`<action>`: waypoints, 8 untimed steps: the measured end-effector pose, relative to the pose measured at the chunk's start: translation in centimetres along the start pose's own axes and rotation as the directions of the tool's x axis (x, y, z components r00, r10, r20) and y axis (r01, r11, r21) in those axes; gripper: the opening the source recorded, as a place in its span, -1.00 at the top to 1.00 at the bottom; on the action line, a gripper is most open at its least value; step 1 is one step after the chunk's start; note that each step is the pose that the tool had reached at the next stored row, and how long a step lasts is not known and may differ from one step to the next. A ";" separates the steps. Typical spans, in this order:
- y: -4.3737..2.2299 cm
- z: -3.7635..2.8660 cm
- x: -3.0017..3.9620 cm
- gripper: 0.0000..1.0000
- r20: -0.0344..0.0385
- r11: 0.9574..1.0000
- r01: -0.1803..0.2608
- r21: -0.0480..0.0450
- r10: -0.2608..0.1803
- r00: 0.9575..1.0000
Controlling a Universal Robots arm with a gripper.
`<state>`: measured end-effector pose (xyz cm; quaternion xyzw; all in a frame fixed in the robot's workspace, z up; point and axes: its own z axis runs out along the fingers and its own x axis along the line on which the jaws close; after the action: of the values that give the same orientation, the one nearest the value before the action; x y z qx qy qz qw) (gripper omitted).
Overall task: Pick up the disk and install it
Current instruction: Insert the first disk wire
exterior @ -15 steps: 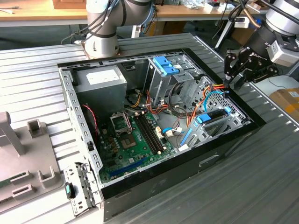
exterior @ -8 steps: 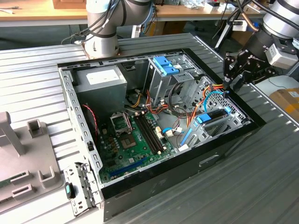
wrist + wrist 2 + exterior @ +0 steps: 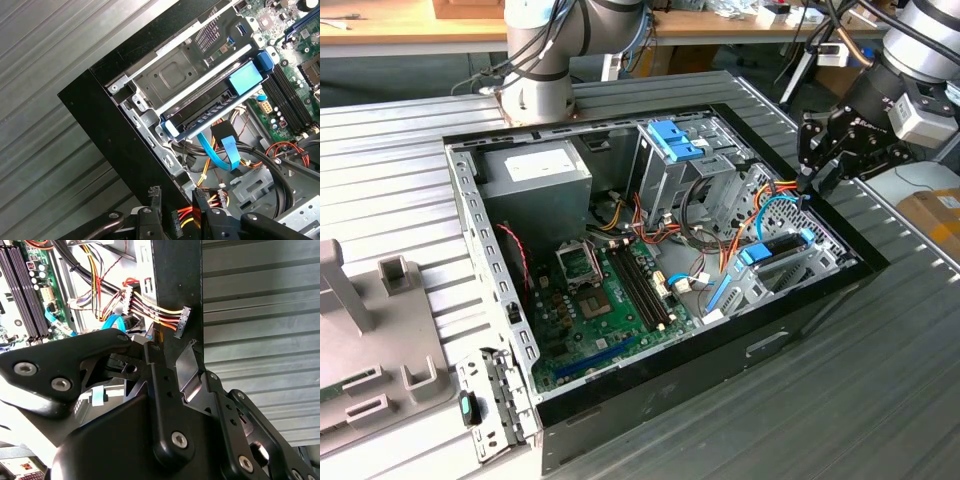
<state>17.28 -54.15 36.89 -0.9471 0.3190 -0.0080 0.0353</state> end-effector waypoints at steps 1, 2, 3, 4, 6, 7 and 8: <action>0.00 0.00 0.00 0.24 0.000 1.000 0.000 0.000 0.000 1.000; 0.00 0.00 0.00 0.24 0.000 1.000 0.000 0.000 0.000 1.000; 0.00 0.00 0.00 0.24 0.000 1.000 0.000 0.000 0.000 1.000; -0.01 0.00 0.00 0.24 0.000 1.000 0.000 0.000 0.000 1.000; -0.01 0.00 -0.01 0.24 0.000 1.000 0.001 0.000 -0.001 1.000; -0.01 0.01 -0.01 0.24 0.001 1.000 0.009 0.000 -0.009 1.000; -0.01 0.02 -0.01 0.24 0.002 1.000 0.024 0.000 -0.024 1.000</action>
<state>17.28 -54.14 36.87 -0.9509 0.3075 -0.0076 0.0354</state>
